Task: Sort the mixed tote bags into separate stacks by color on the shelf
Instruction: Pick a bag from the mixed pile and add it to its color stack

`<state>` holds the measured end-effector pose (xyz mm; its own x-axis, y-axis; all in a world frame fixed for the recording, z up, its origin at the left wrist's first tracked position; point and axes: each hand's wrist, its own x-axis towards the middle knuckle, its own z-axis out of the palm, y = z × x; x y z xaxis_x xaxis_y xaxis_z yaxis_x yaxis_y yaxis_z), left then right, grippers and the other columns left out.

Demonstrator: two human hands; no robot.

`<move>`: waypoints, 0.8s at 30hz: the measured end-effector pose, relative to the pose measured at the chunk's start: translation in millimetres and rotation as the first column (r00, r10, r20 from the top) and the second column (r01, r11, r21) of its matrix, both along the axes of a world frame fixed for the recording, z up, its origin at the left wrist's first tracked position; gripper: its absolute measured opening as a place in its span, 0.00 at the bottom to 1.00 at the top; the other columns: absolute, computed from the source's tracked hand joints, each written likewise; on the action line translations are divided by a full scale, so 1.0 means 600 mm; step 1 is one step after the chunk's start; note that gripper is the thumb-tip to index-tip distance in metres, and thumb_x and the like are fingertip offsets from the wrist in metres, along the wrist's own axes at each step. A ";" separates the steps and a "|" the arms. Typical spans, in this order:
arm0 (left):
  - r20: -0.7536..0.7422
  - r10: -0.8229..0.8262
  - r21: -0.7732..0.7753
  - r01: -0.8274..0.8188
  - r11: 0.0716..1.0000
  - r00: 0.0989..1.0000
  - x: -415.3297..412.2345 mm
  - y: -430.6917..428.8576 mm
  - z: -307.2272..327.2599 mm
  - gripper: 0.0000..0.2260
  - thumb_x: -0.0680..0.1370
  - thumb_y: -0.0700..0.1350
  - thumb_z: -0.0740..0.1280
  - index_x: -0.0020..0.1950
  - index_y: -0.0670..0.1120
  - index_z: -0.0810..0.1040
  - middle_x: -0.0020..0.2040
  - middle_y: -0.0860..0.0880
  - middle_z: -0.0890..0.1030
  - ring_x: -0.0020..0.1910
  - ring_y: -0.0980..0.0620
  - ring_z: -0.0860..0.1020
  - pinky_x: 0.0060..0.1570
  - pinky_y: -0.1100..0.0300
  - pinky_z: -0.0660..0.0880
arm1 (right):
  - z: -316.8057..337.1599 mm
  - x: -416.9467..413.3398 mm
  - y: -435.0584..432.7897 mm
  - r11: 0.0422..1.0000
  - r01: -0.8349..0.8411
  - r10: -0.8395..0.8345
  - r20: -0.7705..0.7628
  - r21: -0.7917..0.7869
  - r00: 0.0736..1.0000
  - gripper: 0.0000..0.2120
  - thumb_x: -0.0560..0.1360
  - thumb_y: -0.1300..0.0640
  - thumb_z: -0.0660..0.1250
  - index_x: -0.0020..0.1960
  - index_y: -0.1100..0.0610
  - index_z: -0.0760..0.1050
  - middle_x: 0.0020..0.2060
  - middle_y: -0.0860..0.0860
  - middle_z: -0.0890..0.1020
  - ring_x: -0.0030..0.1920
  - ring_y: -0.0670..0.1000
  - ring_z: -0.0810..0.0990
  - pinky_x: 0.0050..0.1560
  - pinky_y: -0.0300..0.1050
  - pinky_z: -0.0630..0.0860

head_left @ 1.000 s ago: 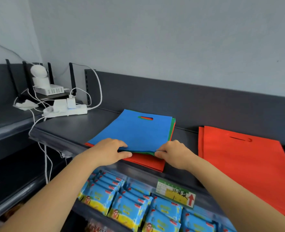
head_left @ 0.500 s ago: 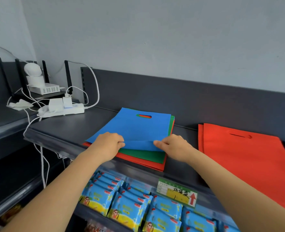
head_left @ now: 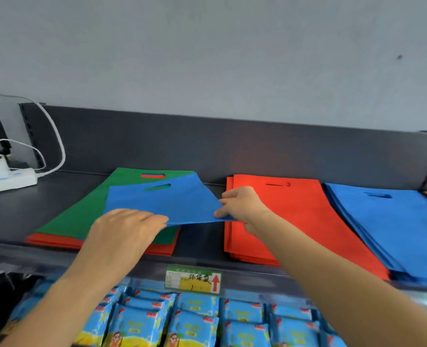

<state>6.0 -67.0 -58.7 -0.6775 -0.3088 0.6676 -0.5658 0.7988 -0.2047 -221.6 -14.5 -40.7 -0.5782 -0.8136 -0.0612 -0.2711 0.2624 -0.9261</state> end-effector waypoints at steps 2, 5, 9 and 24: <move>0.023 0.041 0.033 -0.042 0.999 0.999 -0.016 0.004 0.006 0.08 0.64 0.42 0.79 0.40 0.49 0.85 0.33 0.53 0.83 0.29 0.48 0.81 0.26 0.57 0.76 | 0.012 -0.024 0.019 0.993 0.017 -0.022 -0.047 -0.117 0.999 0.23 0.63 0.74 0.72 0.57 0.63 0.78 0.49 0.55 0.82 0.52 0.53 0.81 0.52 0.47 0.79; 0.057 0.098 0.126 -0.104 0.987 0.994 -0.042 0.007 0.001 0.18 0.55 0.36 0.81 0.41 0.51 0.85 0.35 0.55 0.83 0.29 0.49 0.81 0.23 0.59 0.75 | 0.029 -0.074 0.069 0.966 0.073 -0.103 -0.112 -0.249 0.988 0.20 0.65 0.73 0.70 0.52 0.57 0.81 0.45 0.51 0.83 0.46 0.48 0.81 0.47 0.46 0.80; 0.009 0.007 0.166 -0.008 0.986 1.000 -0.115 0.046 0.003 0.16 0.60 0.37 0.80 0.43 0.52 0.85 0.39 0.56 0.84 0.32 0.50 0.82 0.24 0.60 0.75 | 0.023 -0.168 0.165 0.924 0.197 -0.224 -0.046 -0.327 0.973 0.18 0.66 0.74 0.69 0.49 0.55 0.80 0.44 0.51 0.84 0.46 0.51 0.83 0.49 0.50 0.81; 0.040 -0.295 0.202 0.281 0.938 0.955 -0.528 0.325 -0.010 0.20 0.60 0.35 0.68 0.46 0.53 0.85 0.42 0.57 0.84 0.38 0.55 0.83 0.26 0.59 0.77 | -0.024 -0.511 0.533 0.848 0.435 -0.519 -0.308 -0.303 0.797 0.19 0.73 0.70 0.65 0.61 0.56 0.77 0.49 0.48 0.80 0.47 0.46 0.77 0.34 0.26 0.70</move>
<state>-310.8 128.2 -64.7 -0.7984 -0.2110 0.5640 -0.2956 0.9533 -0.0619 -527.9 305.2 -55.0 -0.8404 -0.3964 0.3696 -0.4896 0.2630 -0.8313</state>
